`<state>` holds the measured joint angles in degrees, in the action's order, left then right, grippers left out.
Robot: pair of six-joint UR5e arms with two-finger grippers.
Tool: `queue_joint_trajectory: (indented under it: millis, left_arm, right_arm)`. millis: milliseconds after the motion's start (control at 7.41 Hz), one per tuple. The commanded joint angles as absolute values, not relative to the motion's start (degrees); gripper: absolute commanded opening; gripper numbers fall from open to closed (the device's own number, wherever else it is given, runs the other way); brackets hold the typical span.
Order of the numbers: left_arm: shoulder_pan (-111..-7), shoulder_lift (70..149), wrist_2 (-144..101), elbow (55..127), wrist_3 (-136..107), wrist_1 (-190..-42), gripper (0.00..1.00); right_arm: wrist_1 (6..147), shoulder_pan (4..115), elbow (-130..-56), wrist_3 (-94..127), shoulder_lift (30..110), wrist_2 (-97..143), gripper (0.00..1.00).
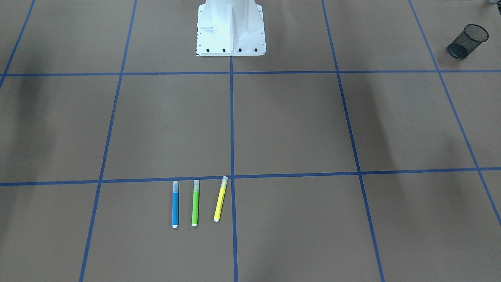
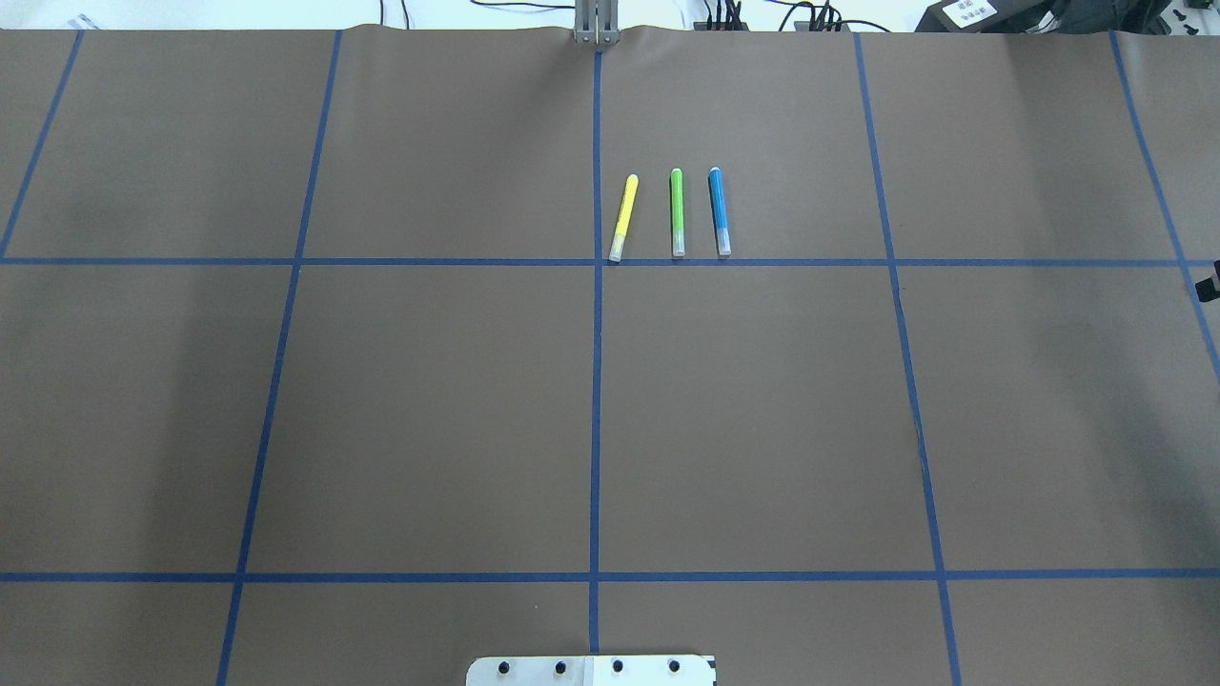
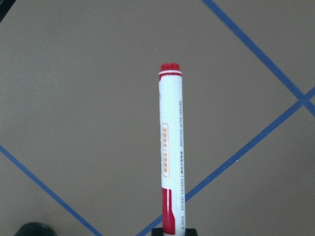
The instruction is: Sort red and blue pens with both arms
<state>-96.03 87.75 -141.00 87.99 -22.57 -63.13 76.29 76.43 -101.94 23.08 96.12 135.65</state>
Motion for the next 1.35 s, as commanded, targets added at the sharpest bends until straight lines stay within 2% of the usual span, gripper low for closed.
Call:
queue_joint_trajectory:
  millis: [0,270,540,1215]
  left_arm:
    - [-97.0,78.6,-146.6,88.9,-19.2,-62.1,0.00]
    - [-99.4,74.5,-146.8,93.6,-18.2,-55.9,0.00]
    - [-102.4,75.1,-146.6,96.0,-11.5,-41.2,0.00]
    - [-104.9,74.9,-145.9,97.2,-5.8,-21.6,0.00]
  right_arm:
    - [76.3,75.3,-101.9,25.4,95.8,135.6,1.00]
    - [76.3,73.8,-102.0,28.4,95.6,135.6,1.00]
    - [76.3,73.7,-101.9,28.6,95.2,134.7,1.00]
    - [76.4,73.0,-100.9,30.2,95.1,133.9,0.99]
